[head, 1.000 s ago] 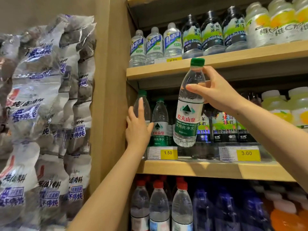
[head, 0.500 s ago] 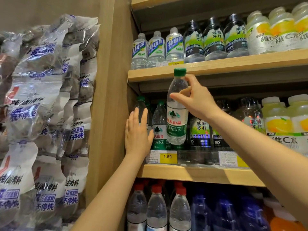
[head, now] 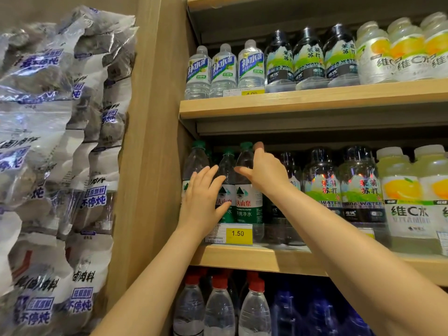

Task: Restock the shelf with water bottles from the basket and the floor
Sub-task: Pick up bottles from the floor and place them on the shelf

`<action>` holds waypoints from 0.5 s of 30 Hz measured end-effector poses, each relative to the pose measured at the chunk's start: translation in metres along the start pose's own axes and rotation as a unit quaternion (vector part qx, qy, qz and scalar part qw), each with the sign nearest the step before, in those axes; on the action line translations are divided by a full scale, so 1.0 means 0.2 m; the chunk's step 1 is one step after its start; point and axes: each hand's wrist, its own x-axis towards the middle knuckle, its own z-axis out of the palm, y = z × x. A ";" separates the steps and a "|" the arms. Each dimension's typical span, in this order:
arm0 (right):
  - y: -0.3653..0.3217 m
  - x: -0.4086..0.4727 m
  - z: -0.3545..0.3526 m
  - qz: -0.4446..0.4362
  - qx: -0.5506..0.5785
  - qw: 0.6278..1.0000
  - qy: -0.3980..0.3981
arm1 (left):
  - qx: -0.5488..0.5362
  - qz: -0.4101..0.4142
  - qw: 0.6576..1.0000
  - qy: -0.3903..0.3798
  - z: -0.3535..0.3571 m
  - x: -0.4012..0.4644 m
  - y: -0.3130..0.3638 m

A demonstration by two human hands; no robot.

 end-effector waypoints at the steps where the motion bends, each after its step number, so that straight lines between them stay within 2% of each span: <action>1: -0.01 0.01 0.00 0.010 -0.005 1.000 -0.012 | -0.001 0.004 1.000 -0.002 0.00 0.00 0.00; 4: -0.01 0.05 -0.02 0.036 -0.004 0.998 -0.059 | -0.008 0.004 1.000 -0.001 0.01 -0.01 0.00; 9: 0.03 0.00 -0.14 -0.006 0.042 0.993 -0.110 | -0.018 0.037 0.999 -0.029 0.00 0.03 0.02; 12: 0.11 -0.07 -0.26 -0.049 0.107 0.992 -0.044 | -0.002 0.113 0.989 -0.093 -0.01 0.09 0.09; 15: 0.25 -0.21 -0.35 -0.074 0.113 0.990 0.044 | 0.053 0.154 0.971 -0.176 0.00 0.17 0.16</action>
